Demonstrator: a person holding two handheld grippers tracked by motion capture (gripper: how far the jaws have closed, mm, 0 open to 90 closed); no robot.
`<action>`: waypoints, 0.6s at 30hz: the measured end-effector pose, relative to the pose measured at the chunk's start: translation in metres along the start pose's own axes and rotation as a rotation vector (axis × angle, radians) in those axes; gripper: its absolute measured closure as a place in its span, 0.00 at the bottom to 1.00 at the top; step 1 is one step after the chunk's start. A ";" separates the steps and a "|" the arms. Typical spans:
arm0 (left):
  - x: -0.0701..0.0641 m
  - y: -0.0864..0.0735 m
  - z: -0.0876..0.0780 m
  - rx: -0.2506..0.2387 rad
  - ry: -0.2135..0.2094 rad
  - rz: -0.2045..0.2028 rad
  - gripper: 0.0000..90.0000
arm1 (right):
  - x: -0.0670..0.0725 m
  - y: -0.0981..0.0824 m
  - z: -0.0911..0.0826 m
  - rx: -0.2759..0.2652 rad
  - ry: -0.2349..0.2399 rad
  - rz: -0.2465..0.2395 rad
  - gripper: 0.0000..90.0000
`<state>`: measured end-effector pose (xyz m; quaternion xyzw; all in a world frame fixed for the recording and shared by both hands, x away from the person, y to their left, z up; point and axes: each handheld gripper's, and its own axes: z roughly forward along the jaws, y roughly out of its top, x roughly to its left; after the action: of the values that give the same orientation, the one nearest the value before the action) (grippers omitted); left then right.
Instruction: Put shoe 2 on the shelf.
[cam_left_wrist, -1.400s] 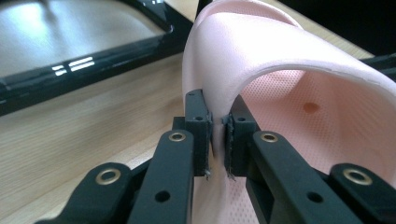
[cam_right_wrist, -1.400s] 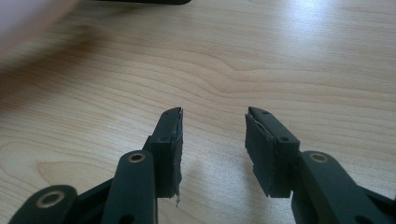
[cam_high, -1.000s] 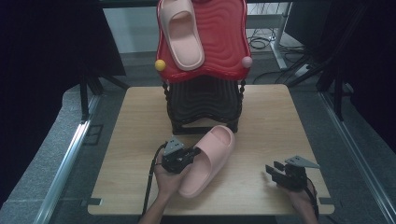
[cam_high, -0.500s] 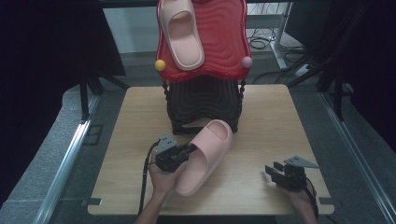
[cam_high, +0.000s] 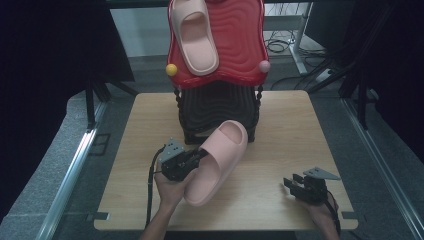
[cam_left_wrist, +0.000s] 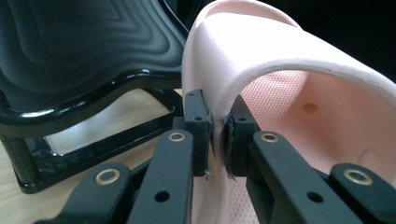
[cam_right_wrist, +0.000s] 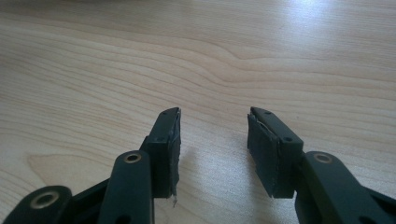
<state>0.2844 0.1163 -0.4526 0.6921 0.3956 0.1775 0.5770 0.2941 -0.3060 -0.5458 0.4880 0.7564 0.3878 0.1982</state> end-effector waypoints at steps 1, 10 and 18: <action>0.000 0.001 -0.001 -0.006 0.000 -0.003 0.91 | 0.000 0.000 0.000 -0.001 0.000 -0.002 0.61; -0.003 0.015 -0.003 -0.038 0.004 0.012 0.91 | -0.001 0.000 0.001 0.002 -0.004 0.006 0.60; -0.006 0.030 -0.002 -0.062 0.007 0.019 0.91 | -0.001 0.000 0.001 0.008 -0.004 0.007 0.60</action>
<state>0.2898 0.1122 -0.4229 0.6771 0.3854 0.1973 0.5951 0.2950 -0.3062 -0.5470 0.4923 0.7558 0.3846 0.1962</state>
